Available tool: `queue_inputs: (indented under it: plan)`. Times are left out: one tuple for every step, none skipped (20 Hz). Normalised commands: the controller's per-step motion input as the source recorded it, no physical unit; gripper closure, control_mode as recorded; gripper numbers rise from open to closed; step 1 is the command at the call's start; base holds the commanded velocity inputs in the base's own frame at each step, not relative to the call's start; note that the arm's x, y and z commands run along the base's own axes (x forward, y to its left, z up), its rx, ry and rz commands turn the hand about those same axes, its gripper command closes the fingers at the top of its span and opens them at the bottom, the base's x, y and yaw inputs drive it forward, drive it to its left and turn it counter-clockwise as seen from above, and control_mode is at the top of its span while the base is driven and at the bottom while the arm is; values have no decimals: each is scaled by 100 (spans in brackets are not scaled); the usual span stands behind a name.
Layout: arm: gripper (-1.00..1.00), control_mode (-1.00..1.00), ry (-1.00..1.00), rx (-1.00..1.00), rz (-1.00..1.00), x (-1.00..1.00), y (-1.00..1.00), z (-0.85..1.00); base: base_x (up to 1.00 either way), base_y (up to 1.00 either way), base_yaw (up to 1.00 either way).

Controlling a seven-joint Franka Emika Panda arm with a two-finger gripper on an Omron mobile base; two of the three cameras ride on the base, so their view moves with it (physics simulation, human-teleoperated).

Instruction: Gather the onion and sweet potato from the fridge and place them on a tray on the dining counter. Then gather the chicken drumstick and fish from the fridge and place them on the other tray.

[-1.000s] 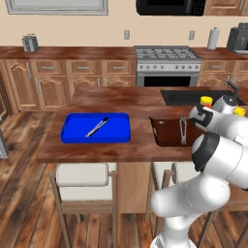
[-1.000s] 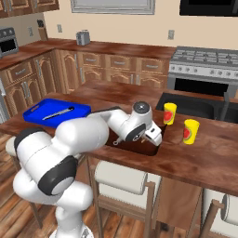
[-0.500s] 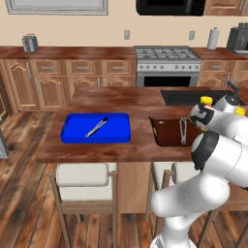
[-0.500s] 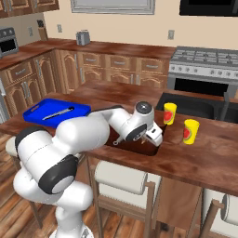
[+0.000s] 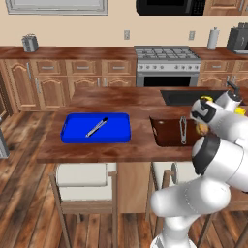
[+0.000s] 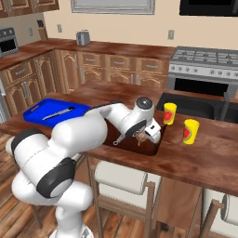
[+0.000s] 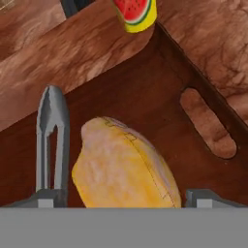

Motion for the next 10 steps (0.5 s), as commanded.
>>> queue_inputs:
  plan:
    - [-100, -100, 0, 0, 0, -13, 0, 61, 0, 0, 0]
    - [-100, -100, 0, 0, 0, -19, 0, 65, 0, 0, 0]
    - [-100, -100, 0, 0, 0, -29, 0, 64, 0, 0, 0]
    - [-100, -100, 0, 0, 0, -36, 0, 60, 0, 0, 0]
    - [-100, -100, 0, 0, 0, -46, 0, 53, 0, 0, 0]
    - [-100, -100, 1, 0, 0, -54, 0, 46, 0, 0, 0]
    - [-100, -100, 2, 0, 0, -66, 0, 46, 0, 0, 0]
    - [-100, -100, 2, 0, 0, -84, 0, 43, 0, 0, 0]
    - [-100, -100, 6, 0, 0, -88, 6, 28, 0, 0, 0]
    - [-100, -100, 7, 0, 0, -91, 12, 26, 0, 0, 0]
